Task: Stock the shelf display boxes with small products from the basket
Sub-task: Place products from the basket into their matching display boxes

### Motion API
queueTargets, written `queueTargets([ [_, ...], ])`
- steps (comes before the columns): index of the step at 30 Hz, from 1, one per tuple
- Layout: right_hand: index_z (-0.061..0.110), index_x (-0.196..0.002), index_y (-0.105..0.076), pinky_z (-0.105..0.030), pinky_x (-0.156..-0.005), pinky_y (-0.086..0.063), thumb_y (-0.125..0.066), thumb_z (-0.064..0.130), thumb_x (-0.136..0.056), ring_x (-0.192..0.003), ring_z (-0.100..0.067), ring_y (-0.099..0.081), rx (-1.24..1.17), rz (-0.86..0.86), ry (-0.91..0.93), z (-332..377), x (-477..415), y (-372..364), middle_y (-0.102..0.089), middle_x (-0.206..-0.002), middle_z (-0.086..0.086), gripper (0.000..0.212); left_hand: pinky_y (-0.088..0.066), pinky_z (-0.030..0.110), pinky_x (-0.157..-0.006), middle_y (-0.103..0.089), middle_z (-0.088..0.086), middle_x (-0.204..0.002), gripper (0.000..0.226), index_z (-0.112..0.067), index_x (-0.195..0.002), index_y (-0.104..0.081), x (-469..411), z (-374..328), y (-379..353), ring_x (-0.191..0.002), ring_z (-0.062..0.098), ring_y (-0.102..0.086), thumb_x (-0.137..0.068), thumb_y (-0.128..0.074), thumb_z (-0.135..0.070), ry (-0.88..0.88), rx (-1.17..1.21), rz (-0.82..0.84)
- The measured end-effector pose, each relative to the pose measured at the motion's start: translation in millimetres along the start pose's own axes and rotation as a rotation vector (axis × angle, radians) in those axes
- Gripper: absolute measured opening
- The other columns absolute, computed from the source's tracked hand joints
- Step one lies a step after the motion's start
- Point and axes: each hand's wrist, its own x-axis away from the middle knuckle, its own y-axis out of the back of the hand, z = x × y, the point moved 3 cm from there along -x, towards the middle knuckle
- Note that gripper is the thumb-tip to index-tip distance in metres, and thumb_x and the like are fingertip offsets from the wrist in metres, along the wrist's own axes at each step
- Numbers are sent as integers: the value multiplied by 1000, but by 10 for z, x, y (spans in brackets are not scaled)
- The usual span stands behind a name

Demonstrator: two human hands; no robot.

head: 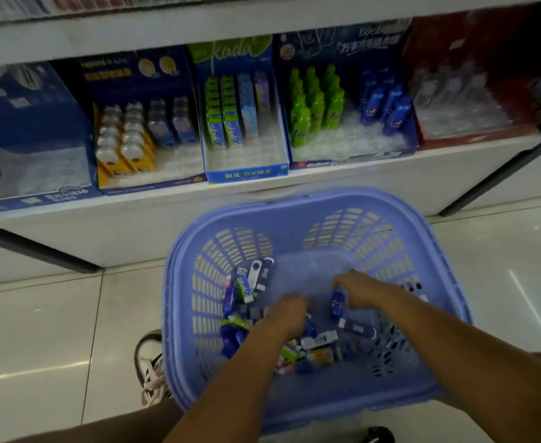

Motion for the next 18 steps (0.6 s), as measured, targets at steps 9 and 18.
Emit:
queueTargets([
  [9, 9, -112, -55, -35, -79, -42, -41, 15, -97, -83, -28, -53, -102, 23, -45, 126, -389, -228, -57, -101, -18, 22, -46, 43, -97, -57, 16, -126, 37, -8, -124, -59, -133, 167, -202, -113, 32, -56, -88, -62, -12, 93, -92, 101],
  [18, 11, -116, -50, -36, -80, -44, -65, 17, -86, -104, -29, -55, -129, -120, 73, 115, -293, 154, -55, -110, -13, 34, -44, 31, -71, -59, 11, -84, 14, -5, -87, -63, -121, 210, 59, -81, 22, -56, -86, -66, -18, 141, 384, -150],
])
